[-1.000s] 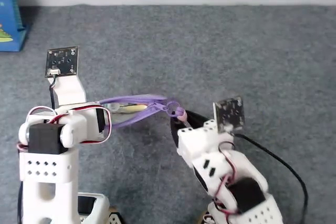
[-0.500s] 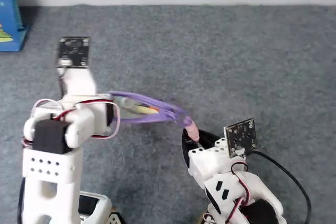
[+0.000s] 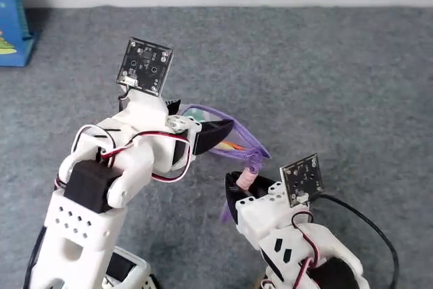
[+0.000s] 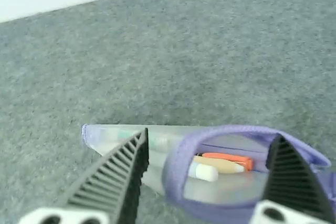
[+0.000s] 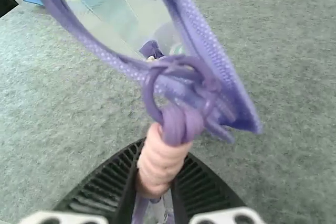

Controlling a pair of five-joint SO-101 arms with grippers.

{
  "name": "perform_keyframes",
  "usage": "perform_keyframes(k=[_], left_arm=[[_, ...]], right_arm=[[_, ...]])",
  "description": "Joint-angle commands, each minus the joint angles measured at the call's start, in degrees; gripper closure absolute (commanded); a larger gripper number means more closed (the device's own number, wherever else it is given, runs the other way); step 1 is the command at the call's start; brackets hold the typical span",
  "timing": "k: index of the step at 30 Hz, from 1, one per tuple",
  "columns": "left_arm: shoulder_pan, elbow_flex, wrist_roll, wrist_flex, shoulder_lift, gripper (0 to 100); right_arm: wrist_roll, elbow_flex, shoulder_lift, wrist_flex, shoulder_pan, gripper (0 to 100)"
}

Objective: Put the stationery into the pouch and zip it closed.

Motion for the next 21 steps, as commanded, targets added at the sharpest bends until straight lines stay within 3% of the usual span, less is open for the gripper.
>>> perform_keyframes(k=[1,6,12,21], left_arm=[[-1.41,0.66,-0.79,-1.32,-0.26,66],[-3.69,2.77,-4.75,-1.05,-0.53,79],[-1.67,3.56,-5.71,-0.97,-0.70,90],[-1.32,3.65,-5.71,-0.18,-0.70,93]], right_arm=[[-0.35,-4.13,-0.31,0.04,4.09,98.9],[2.02,-5.80,-0.22,2.15,10.15,98.3],[2.46,-8.26,-0.22,6.20,12.26,81.1],[2.73,-8.00,0.22,-0.75,11.91,87.9]])
